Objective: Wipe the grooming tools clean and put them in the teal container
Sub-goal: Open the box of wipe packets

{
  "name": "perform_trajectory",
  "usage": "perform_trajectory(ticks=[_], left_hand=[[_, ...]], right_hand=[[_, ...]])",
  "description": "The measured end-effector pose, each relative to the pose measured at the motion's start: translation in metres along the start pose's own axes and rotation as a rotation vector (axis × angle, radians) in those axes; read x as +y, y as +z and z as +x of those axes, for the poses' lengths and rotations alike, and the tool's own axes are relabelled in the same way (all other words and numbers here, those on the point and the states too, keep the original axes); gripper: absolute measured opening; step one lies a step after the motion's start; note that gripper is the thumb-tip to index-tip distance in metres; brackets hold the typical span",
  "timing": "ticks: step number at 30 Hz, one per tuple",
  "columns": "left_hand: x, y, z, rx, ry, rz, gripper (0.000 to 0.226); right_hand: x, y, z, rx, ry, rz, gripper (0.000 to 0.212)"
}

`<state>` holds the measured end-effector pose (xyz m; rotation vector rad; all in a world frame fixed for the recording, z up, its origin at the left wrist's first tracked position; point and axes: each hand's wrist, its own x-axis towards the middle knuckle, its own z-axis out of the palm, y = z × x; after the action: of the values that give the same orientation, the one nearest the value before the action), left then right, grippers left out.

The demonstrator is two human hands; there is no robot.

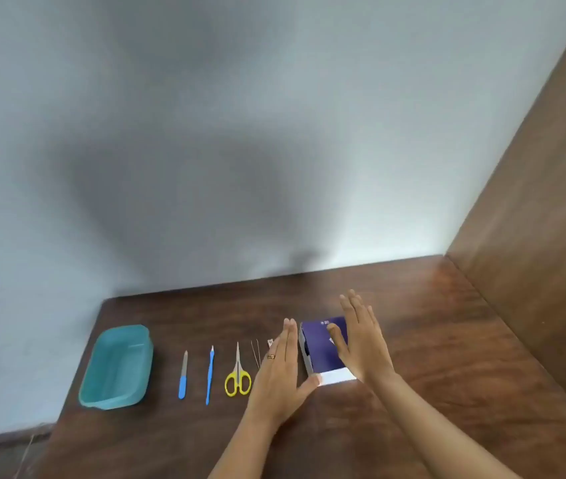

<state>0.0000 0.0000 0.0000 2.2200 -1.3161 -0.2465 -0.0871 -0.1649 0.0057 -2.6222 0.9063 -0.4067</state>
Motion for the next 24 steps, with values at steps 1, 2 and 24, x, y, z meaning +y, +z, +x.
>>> perform_trajectory(ticks=[1, 2, 24], left_hand=[[0.0, 0.009, 0.001, -0.001, -0.002, -0.03, 0.092], [-0.002, 0.02, 0.004, 0.006, -0.01, -0.071, 0.093], [-0.004, 0.092, 0.013, 0.23, 0.057, -0.271, 0.095]], right_hand=[[0.002, 0.008, 0.0, 0.027, 0.008, 0.042, 0.073], [0.002, 0.013, 0.0, 0.048, 0.018, 0.075, 0.068], [0.009, 0.029, -0.017, 0.114, -0.055, 0.055, 0.066]])
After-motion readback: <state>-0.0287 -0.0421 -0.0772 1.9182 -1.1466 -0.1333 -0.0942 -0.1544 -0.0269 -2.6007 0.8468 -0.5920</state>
